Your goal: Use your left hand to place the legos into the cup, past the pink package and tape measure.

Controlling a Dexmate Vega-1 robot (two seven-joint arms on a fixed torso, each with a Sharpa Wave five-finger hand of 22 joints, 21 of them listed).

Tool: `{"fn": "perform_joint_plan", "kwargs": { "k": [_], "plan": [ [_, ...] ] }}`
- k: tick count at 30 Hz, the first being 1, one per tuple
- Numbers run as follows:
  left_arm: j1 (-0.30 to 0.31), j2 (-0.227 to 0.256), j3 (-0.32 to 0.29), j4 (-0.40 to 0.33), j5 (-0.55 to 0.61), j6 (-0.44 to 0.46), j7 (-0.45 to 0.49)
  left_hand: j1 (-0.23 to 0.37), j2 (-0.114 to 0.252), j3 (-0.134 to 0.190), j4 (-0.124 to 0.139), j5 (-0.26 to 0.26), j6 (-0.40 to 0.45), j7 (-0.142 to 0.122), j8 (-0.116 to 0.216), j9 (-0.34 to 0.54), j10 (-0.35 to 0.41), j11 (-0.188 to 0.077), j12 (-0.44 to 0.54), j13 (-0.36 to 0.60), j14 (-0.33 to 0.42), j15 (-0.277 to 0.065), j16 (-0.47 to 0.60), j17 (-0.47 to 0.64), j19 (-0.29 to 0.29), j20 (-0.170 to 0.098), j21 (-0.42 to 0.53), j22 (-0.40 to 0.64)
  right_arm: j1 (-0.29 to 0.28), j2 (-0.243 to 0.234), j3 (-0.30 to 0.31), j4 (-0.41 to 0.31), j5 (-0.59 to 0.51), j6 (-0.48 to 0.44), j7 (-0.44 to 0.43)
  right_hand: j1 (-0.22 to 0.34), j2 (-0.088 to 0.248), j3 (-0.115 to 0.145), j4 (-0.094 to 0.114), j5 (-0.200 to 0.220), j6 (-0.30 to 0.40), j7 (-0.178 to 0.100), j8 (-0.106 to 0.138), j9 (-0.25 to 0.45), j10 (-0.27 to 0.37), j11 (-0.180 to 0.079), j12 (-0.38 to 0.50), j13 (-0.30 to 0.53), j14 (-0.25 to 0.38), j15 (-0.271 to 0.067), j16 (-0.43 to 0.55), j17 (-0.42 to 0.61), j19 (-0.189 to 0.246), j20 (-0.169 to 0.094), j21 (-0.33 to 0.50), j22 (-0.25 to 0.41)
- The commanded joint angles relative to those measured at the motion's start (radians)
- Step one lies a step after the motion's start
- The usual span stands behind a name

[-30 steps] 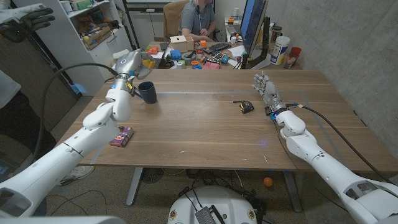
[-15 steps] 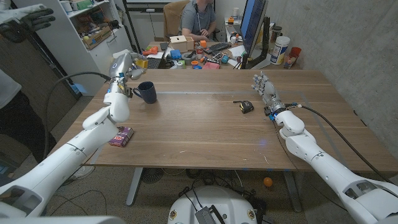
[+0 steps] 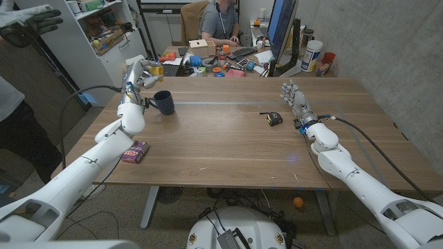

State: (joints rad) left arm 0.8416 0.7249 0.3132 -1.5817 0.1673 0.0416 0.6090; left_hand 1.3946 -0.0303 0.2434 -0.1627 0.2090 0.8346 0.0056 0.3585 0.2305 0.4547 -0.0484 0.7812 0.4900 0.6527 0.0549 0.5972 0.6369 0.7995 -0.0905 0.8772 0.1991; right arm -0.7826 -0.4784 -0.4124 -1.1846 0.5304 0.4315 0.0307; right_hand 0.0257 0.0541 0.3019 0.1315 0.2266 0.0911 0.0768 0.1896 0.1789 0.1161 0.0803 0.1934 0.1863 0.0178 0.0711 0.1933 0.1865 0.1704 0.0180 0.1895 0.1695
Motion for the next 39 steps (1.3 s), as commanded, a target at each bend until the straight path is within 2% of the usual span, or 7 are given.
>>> {"fn": "perform_joint_plan", "kwargs": {
  "k": [1,7,11,18,25,39],
  "plan": [
    [0.014,0.019,0.003,-0.024,-0.055,0.093,-0.019,0.143,0.152,0.000,0.002,0.006,0.056,0.043,-0.004,0.003,0.009,-0.002,-0.001,0.001,0.126,-0.263,-0.006,0.003,-0.005,-0.121,0.013,0.002,0.023,0.012,-0.009,0.033,-0.005,0.009,0.014,0.005,-0.009,-0.003,0.001,0.008,0.000,-0.001,-0.001,0.003,-0.002,-0.003,-0.001,0.003,-0.002,0.005,-0.003,-0.001,-0.008,0.000,0.004,0.004],
    [0.025,0.035,0.007,-0.027,-0.042,0.128,0.003,0.144,0.149,-0.002,0.000,0.007,0.064,0.040,-0.006,0.004,0.016,-0.006,0.002,0.003,0.130,-0.264,-0.005,0.006,-0.007,-0.122,0.020,0.000,0.035,0.018,-0.013,0.053,-0.005,0.009,0.022,0.005,-0.009,-0.004,0.001,0.008,0.000,-0.001,-0.001,0.003,-0.002,-0.003,-0.001,0.003,-0.002,0.005,-0.003,-0.001,-0.008,-0.001,0.005,0.004],
    [0.017,0.041,0.018,-0.004,-0.032,0.113,0.013,0.146,0.149,-0.002,-0.001,0.007,0.064,0.041,-0.008,0.005,0.017,-0.007,0.002,0.003,0.133,-0.264,-0.004,0.007,-0.009,-0.123,0.022,-0.001,0.042,0.021,-0.014,0.063,-0.004,0.011,0.027,0.005,-0.009,-0.005,0.001,0.008,0.000,-0.001,-0.001,0.003,-0.003,-0.002,-0.001,0.003,-0.002,0.005,-0.002,-0.001,-0.008,-0.001,0.005,0.004],
    [-0.033,0.034,0.046,0.067,-0.025,0.083,0.012,0.149,0.150,-0.002,-0.002,0.008,0.068,0.042,-0.010,0.006,0.016,-0.007,0.001,0.004,0.136,-0.264,-0.004,0.007,-0.012,-0.123,0.026,-0.002,0.046,0.020,-0.015,0.068,-0.007,0.007,0.024,0.005,-0.009,-0.006,0.001,0.009,-0.001,-0.001,-0.001,0.003,-0.003,-0.003,-0.001,0.003,-0.002,0.005,-0.002,-0.001,-0.008,-0.001,0.005,0.004],
    [-0.075,0.021,0.076,0.107,-0.022,0.089,0.001,0.151,0.151,-0.002,-0.001,0.009,0.071,0.042,-0.012,0.006,0.017,-0.009,0.002,0.006,0.138,-0.264,-0.005,0.008,-0.014,-0.122,0.030,-0.003,0.047,0.020,-0.015,0.069,-0.008,0.006,0.020,0.005,-0.009,-0.007,0.000,0.009,0.000,-0.001,0.000,0.003,-0.004,-0.003,-0.001,0.003,-0.002,0.005,-0.002,-0.001,-0.009,-0.001,0.005,0.004],
    [-0.114,0.009,0.117,0.165,-0.028,0.091,-0.010,0.151,0.151,-0.004,0.000,0.010,0.081,0.047,-0.017,0.008,0.023,-0.012,0.001,0.004,0.143,-0.264,-0.007,0.009,-0.019,-0.121,0.041,-0.005,0.066,0.030,-0.019,0.101,-0.009,0.016,0.030,0.005,-0.009,-0.010,0.000,0.010,-0.001,-0.001,-0.001,0.003,-0.003,-0.002,0.000,0.003,-0.002,0.005,-0.002,-0.001,-0.009,-0.001,0.005,0.004]
  ]
}}
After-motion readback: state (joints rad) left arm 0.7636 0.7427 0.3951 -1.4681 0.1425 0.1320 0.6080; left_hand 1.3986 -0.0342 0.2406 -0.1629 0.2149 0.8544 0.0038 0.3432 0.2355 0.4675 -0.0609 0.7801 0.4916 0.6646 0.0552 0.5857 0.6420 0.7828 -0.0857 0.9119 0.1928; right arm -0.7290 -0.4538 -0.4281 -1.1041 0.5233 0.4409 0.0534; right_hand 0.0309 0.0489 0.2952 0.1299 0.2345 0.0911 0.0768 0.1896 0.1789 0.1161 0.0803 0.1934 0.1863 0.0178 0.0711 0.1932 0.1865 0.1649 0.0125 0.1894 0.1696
